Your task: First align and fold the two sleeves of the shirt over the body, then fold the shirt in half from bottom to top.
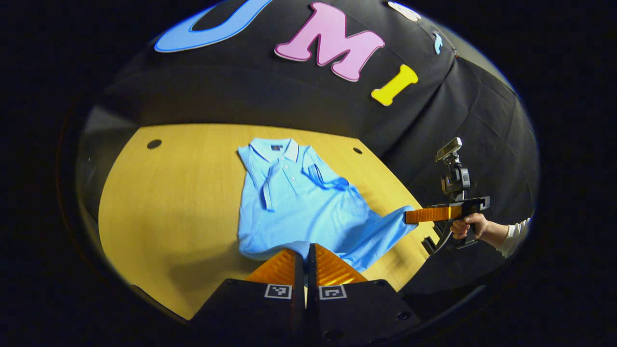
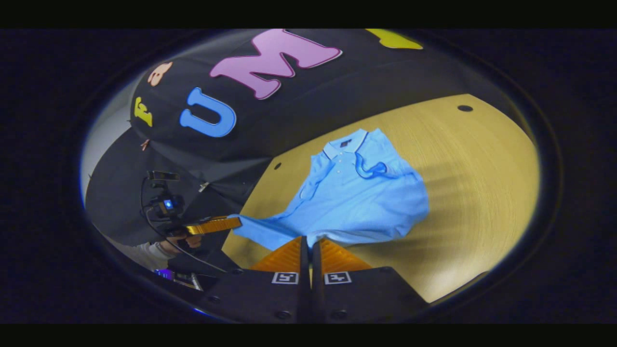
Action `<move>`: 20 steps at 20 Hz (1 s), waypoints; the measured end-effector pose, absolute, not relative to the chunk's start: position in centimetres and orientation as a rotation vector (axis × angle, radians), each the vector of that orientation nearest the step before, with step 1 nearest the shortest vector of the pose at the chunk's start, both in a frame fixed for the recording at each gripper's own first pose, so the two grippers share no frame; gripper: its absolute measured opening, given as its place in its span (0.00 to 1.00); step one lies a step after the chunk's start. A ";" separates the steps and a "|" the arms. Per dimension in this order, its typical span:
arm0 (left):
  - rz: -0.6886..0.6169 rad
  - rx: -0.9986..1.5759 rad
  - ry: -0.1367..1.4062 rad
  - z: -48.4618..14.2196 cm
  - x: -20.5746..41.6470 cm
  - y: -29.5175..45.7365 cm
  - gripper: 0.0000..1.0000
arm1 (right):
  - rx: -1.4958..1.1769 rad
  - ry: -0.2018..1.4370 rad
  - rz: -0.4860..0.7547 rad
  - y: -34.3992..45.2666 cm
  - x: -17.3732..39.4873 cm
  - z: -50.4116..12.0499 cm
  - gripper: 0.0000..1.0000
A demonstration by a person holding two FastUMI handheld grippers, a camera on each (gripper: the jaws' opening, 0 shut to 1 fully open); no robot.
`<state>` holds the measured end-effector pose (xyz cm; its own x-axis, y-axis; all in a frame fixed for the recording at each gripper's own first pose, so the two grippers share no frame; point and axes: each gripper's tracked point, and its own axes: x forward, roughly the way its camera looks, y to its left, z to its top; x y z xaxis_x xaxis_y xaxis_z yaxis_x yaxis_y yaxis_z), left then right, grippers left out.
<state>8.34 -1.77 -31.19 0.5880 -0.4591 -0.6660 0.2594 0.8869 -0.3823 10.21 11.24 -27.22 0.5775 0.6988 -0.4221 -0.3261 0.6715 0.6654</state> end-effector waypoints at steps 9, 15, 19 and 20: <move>-0.143 -0.171 0.661 -27.0 30.4 3.2 0.06 | 0.469 0.505 0.594 8.8 35.4 -21.2 0.05; 0.020 -0.168 0.721 -35.4 41.1 7.7 0.06 | 0.386 0.513 0.409 7.3 48.6 -26.9 0.05; 0.083 -0.089 0.811 -40.9 43.0 6.8 0.08 | 0.319 0.658 0.306 8.5 49.2 -33.7 0.10; 0.100 -0.089 0.849 -42.2 42.4 6.3 0.17 | 0.304 0.672 0.309 9.0 48.8 -33.8 0.02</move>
